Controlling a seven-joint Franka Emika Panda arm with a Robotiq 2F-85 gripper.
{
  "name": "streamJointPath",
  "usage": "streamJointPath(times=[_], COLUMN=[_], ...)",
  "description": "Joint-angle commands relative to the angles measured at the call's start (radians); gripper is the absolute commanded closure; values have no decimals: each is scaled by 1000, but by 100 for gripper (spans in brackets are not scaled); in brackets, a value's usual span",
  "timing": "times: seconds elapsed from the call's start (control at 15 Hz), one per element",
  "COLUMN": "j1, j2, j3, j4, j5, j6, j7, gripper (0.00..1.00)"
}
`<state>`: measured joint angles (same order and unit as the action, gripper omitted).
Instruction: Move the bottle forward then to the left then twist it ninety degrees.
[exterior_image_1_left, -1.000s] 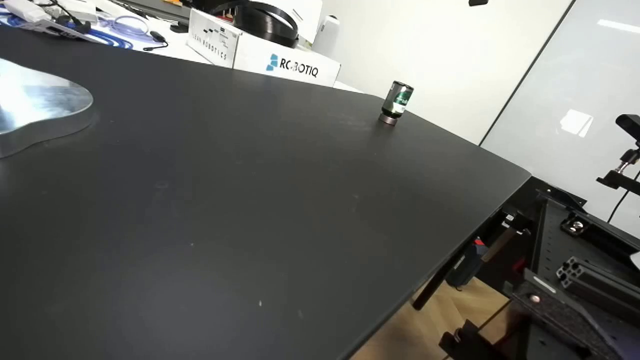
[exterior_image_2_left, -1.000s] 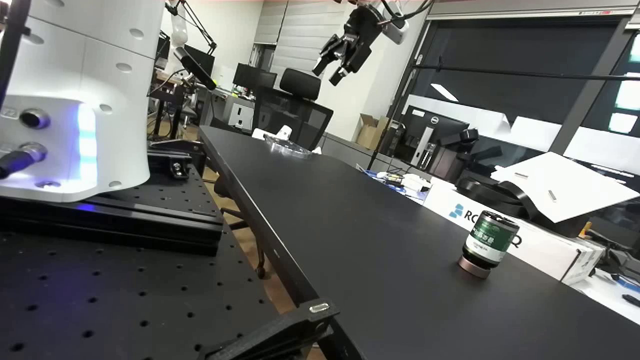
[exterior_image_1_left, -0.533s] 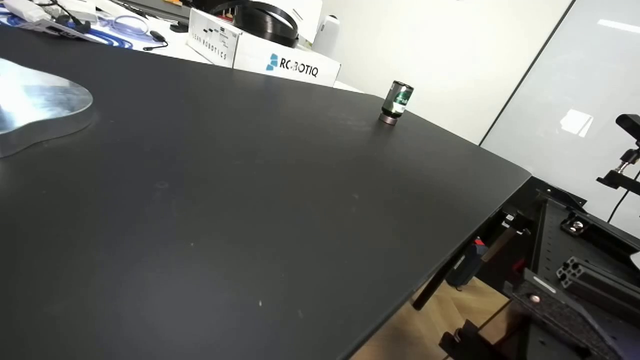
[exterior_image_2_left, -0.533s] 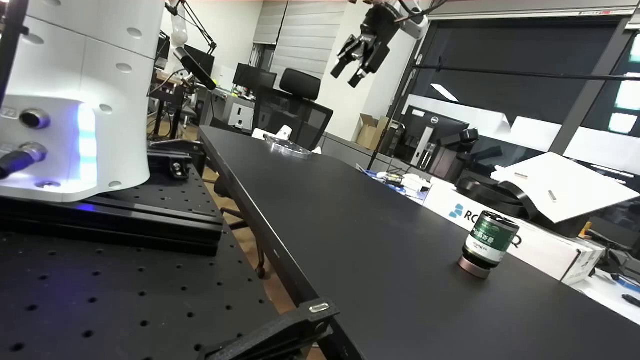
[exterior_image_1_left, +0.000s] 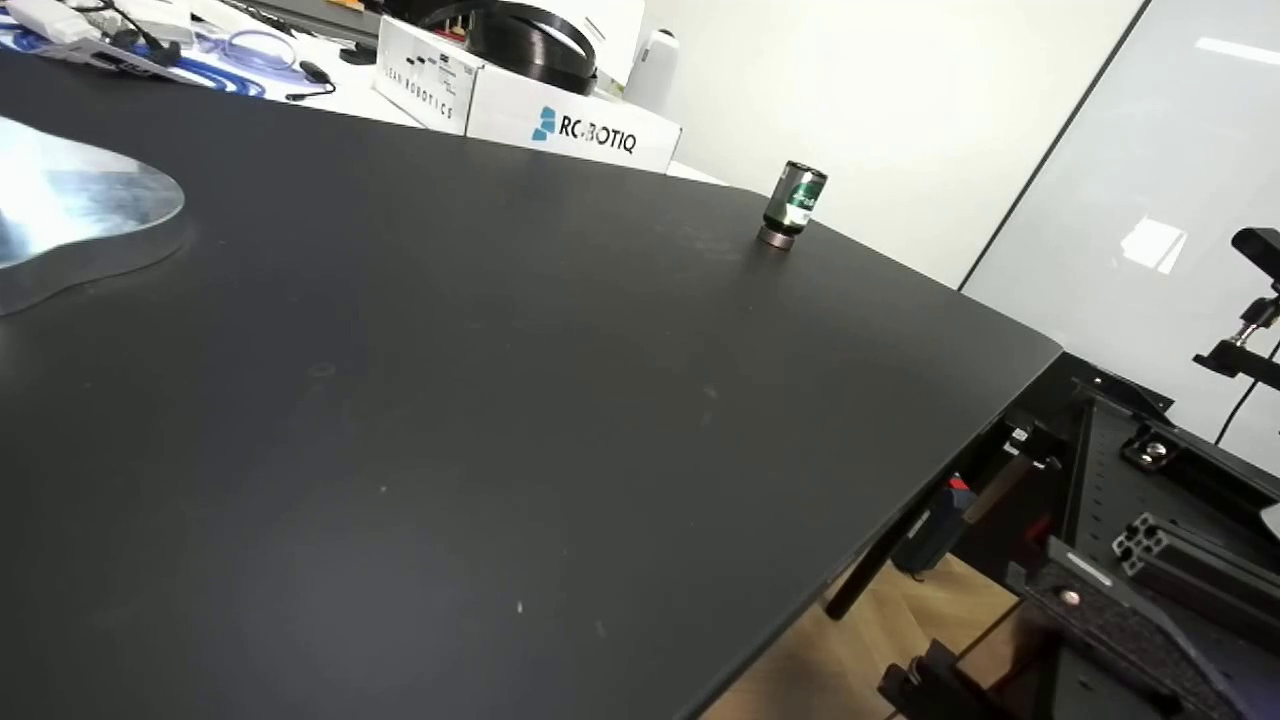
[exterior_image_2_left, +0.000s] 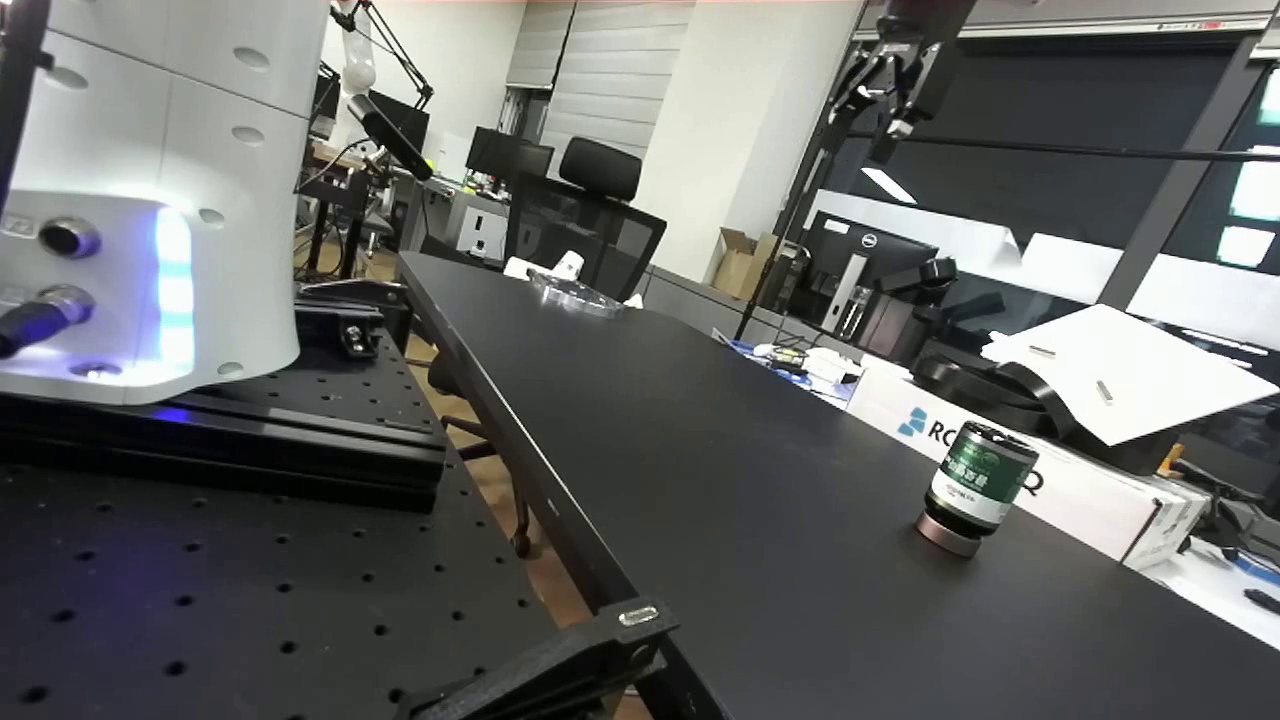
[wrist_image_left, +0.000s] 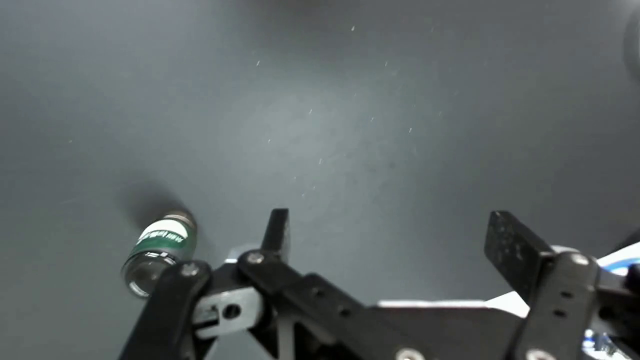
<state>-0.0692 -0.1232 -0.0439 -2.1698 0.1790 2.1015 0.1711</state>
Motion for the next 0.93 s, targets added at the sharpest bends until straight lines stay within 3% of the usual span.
streamJointPath(times=[0.0, 0.27, 0.73, 0.8, 0.87], j1=[-52, -102, -145, -138, -141], j2=[60, 152, 373, 308, 336], j3=[-48, -97, -176, -171, -177], j4=[94, 192, 374, 284, 307], j5=[-41, -91, -100, -100, -100], j6=[73, 118, 48, 105, 93], j7=[81, 158, 195, 148, 149], gripper=[0, 0, 0, 0, 0])
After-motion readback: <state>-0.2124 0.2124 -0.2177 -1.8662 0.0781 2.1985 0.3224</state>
